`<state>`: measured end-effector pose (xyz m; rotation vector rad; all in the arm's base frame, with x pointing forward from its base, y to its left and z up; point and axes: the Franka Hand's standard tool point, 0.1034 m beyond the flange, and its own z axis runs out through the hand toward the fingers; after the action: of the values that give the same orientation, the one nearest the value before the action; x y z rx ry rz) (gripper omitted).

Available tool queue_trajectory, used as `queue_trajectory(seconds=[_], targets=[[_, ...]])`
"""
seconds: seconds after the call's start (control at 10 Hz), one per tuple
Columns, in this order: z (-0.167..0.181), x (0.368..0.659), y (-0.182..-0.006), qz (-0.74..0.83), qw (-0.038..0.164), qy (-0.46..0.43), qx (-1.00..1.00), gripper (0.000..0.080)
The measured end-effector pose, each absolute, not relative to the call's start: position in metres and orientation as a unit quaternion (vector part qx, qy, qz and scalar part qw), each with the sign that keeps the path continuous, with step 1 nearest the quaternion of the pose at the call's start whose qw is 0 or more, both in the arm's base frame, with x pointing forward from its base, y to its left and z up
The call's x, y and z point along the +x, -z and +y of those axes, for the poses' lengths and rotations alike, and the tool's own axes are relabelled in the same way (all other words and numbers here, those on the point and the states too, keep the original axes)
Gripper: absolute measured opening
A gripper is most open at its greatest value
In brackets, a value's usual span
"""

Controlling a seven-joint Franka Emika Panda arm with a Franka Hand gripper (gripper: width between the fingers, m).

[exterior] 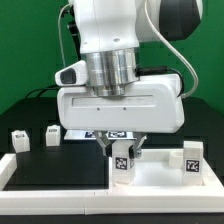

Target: Assemble square table

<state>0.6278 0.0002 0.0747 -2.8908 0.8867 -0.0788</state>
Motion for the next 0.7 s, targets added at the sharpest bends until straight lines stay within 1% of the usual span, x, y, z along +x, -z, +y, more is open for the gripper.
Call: queue_trajectory(seconds=[0.3,0.4,0.6,0.7], targets=[[-0.0028,0.6269,-0.0740,0.414,0.061,0.016,-0.908,0.0291],[-0.0031,0.6255,-0.0736,0.490,0.065,0.006,-0.869,0.0291],[-0.0018,0.6225,-0.0724,0.652,0.076,-0.024,-0.754,0.0291],[-0.0011,0.6243,-0.0719,0.709,0.089,-0.035,-0.699,0.0291]])
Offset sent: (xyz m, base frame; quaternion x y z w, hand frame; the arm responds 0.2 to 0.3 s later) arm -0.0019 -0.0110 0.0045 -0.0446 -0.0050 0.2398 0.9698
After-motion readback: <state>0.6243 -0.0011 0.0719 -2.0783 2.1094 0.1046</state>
